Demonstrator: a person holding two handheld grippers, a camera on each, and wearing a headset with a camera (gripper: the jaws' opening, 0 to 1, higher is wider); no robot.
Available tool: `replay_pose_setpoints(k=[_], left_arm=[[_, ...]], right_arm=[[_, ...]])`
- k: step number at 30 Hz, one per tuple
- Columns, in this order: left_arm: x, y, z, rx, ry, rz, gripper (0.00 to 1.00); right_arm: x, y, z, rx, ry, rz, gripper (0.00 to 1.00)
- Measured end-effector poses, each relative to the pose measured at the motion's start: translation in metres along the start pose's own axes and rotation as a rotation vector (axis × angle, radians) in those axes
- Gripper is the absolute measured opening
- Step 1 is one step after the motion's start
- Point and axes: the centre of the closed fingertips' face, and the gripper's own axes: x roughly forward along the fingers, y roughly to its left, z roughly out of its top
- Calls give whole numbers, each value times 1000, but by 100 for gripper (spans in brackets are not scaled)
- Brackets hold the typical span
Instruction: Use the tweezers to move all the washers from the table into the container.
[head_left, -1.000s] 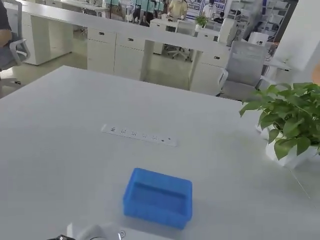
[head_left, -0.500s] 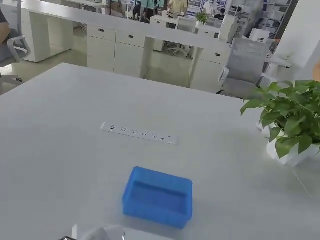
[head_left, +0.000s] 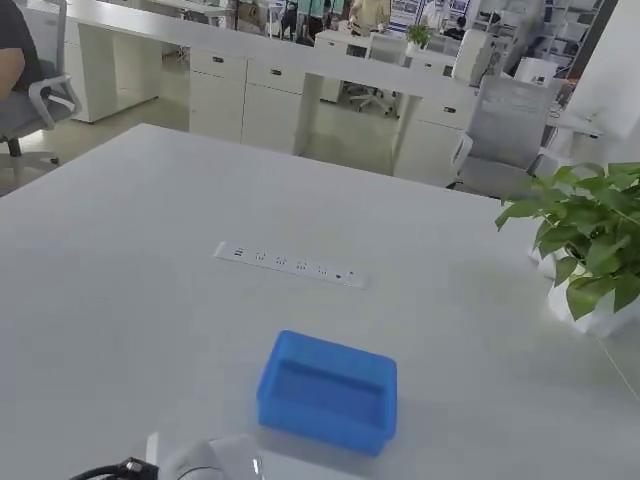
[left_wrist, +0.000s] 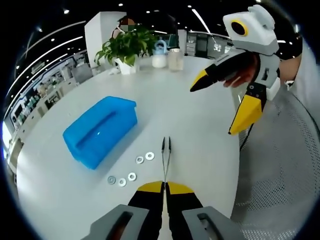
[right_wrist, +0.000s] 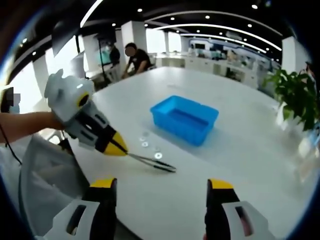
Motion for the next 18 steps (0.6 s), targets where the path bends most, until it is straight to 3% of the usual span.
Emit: replay_pose_setpoints(k=[11,15,18], left_arm=[[-34,-4,33,5,-74,39,0],[-46,1,44,6,-102,70,0],[-52,7,46,22,-98,89,0]], right_arm=[[-8,-1,0,22,-27,-15,70],[-10,-1,-1,29,-35,-21,69],[-11,-1,-1,35,-43,-19,70]])
